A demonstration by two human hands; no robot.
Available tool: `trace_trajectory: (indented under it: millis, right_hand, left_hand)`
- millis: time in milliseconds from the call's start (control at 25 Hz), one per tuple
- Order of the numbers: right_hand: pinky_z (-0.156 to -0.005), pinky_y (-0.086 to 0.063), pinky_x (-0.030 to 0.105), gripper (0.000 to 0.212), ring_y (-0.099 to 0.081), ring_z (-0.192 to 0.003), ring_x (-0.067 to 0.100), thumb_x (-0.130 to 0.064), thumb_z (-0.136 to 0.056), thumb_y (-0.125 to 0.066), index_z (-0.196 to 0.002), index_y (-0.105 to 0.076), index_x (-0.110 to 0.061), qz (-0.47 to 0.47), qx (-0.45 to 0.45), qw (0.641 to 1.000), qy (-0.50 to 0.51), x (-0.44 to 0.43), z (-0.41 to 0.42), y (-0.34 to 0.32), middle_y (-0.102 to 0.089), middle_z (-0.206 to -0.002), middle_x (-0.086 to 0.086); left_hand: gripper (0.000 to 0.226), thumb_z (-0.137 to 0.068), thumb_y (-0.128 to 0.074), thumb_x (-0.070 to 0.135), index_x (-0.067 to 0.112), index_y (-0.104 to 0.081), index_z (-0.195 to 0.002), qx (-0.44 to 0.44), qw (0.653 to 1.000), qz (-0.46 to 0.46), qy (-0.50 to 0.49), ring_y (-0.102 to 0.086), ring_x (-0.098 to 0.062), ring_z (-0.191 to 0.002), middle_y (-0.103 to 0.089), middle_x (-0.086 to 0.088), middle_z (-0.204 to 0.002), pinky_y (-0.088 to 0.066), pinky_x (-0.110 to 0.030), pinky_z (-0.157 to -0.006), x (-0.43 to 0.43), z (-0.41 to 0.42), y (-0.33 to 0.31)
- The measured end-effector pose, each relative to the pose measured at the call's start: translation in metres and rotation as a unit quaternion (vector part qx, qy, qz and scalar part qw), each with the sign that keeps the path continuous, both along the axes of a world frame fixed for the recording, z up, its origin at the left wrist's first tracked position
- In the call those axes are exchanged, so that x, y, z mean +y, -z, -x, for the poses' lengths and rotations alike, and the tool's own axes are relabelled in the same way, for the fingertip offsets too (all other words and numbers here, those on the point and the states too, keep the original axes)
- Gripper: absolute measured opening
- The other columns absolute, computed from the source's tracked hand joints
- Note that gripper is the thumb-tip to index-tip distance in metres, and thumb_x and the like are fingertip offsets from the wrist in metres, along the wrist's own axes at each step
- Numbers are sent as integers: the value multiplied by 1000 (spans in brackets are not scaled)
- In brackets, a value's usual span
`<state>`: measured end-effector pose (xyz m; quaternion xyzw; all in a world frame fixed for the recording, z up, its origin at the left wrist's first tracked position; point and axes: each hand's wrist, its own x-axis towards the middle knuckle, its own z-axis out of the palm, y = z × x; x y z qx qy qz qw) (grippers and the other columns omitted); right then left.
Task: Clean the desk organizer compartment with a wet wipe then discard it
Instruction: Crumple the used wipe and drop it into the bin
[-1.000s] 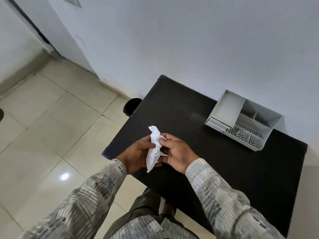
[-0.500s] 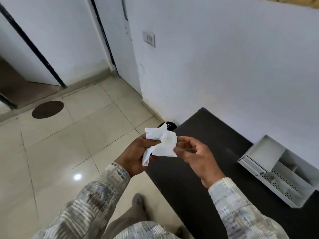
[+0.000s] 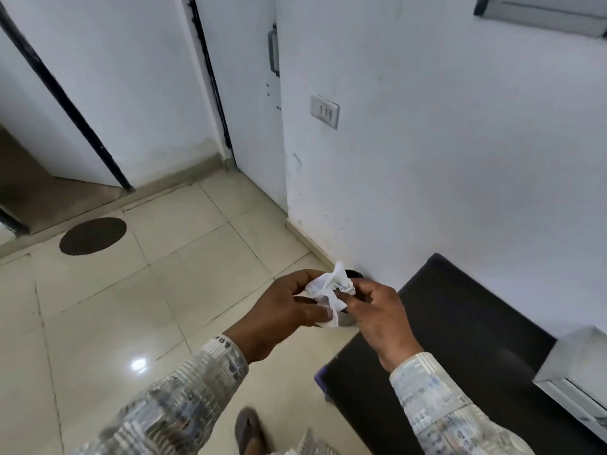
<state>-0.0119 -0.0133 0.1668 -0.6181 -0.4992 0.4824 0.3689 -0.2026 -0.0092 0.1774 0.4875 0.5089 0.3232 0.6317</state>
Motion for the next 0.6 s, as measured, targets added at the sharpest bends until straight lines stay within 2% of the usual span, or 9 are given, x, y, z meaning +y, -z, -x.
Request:
trace_trajectory:
  millis: [80,160,240,320,440,600]
  right_hand:
    - [-83,-62,34,10,-73,-88,2,-36,-91,-76,-98,-82,-33,-10,-17,1000,15,23,35,4,-80,-89,-17]
    - [-88,-62,38,15,-72,-90,1,-36,-94,-71,-105,-80,-34,-33,-36,998,30,43,65,8,-79,-93,-18]
    - [-95,-60,40,26,-70,-103,4,-43,-93,-68,-118,-75,-38,-59,-35,998,17,60,81,9,-77,-108,-17]
    - [-100,-57,35,39,-65,-114,5,-44,-90,-72,-129,-67,-42,-91,-54,994,-3,80,82,11,-71,-118,-21]
    - [-93,-57,33,42,-63,-106,7,-47,-90,-72,-131,-66,-43,-138,-170,975,30,114,72,18,-69,-108,-22]
    - [-82,-58,41,35,-65,-92,15,-62,-91,-58,-110,-76,-38,-126,-190,966,121,167,48,43,-75,-88,-9]
  left_hand:
    - [32,-82,-89,7,16,-80,-112,40,998,-25,-29,-81,-23,-87,-83,-10,-104,-65,-33,-77,29,28,3]
    - [25,-83,-90,10,6,-79,-105,37,996,-23,-80,-80,-24,-81,-82,-19,-100,-65,-32,-71,59,48,8]
    - [23,-87,-85,11,-2,-76,-105,1,993,16,-116,-79,-26,-83,-82,-24,-103,-65,-32,-72,88,57,6]
    - [23,-91,-80,11,-4,-76,-107,-10,991,65,-115,-79,-27,-82,-83,-23,-103,-65,-32,-71,124,58,5]
    - [25,-90,-78,18,-2,-78,-106,39,993,105,-48,-79,-24,-73,-85,-19,-95,-60,-33,-62,174,44,7]
    - [32,-96,-74,33,4,-81,-106,55,990,125,35,-80,-21,-75,-85,-13,-92,-55,-38,-72,236,16,18]
